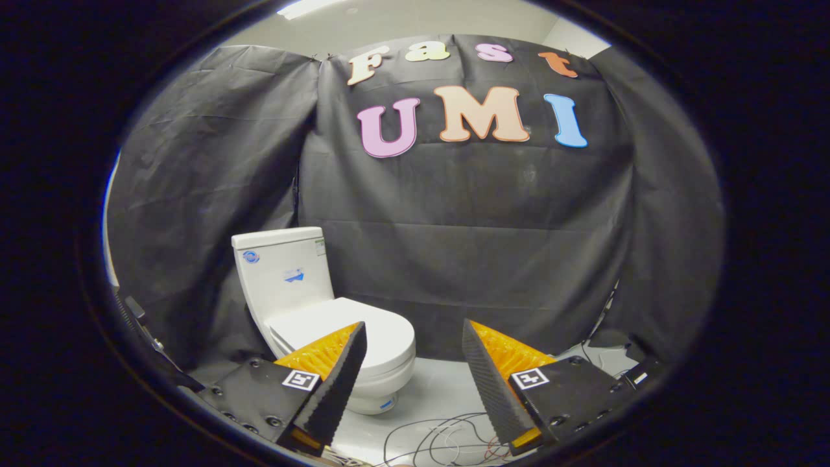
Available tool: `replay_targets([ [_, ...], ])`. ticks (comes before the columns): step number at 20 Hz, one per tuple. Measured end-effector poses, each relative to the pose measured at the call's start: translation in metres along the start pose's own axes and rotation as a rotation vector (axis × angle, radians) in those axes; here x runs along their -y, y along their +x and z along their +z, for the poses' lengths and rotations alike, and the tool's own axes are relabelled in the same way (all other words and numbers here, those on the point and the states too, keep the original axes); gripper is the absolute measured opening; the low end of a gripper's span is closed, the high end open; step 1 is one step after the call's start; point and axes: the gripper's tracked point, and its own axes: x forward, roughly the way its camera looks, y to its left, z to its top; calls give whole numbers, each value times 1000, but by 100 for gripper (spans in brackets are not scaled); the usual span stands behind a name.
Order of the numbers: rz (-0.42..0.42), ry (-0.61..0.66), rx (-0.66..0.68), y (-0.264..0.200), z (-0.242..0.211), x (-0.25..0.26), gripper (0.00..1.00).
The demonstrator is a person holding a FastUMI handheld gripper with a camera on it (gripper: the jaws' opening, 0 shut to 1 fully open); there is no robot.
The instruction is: Open the toilet lid.
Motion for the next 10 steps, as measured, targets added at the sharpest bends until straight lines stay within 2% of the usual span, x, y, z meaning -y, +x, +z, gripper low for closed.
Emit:
replay_targets([
  [5, 36, -26, 137, 16, 30, -18, 92],
  [10, -21, 42, 252, 29, 33, -39, 92],
])
